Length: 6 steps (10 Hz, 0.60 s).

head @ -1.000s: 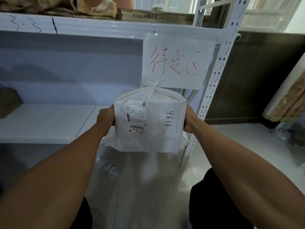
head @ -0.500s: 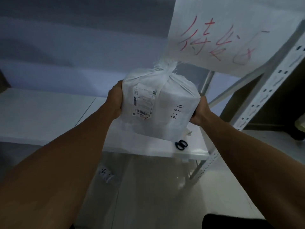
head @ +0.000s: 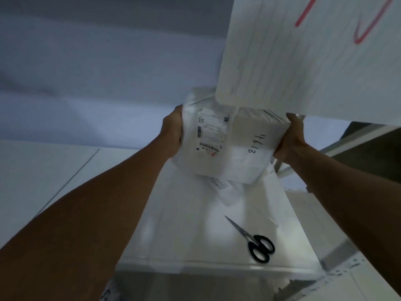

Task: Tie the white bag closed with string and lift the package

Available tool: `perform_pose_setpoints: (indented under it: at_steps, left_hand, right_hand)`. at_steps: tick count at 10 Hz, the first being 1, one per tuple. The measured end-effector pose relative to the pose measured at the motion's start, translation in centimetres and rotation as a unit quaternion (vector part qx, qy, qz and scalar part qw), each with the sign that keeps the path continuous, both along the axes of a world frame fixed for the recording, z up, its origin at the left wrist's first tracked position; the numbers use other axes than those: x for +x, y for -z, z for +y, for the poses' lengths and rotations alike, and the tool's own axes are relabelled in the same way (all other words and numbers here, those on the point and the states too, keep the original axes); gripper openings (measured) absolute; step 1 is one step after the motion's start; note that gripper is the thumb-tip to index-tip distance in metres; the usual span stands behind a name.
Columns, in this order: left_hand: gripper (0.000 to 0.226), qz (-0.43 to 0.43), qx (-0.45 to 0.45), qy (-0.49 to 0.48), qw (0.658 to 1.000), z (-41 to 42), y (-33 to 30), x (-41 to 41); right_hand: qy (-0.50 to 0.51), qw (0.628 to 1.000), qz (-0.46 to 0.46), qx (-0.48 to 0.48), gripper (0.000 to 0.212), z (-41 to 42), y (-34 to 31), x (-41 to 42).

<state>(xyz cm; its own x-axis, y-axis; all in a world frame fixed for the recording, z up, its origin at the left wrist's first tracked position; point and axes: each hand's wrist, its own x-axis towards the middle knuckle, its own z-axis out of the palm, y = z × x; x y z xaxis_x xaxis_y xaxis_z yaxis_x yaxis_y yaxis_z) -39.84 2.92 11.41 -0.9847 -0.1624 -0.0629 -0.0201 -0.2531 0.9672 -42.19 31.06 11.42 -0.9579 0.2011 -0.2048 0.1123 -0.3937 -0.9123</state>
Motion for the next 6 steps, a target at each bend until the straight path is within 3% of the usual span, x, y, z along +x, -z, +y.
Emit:
perform_pose_setpoints:
  at_steps: [3,4,5,6]
  left_hand:
    - [0.046,-0.056,-0.055,-0.046,0.996,-0.4,5.8,-2.6]
    - [0.049,-0.066,-0.076,-0.053,0.994,-0.7,6.2,-1.8]
    - [0.043,-0.05,-0.071,-0.065,0.994,-1.2,5.5,-0.9]
    - [0.038,-0.075,-0.073,-0.097,0.99,-2.1,4.9,1.3]
  right_hand:
    - [0.057,0.998,-0.011,-0.017,0.078,-0.5,4.5,-2.4]
    - [0.05,0.998,-0.03,0.025,0.077,-0.7,4.5,-1.9]
    - [0.04,0.997,-0.03,0.064,0.056,-0.5,3.1,0.3]
    - [0.061,0.99,-0.046,0.115,0.054,0.2,3.2,3.1]
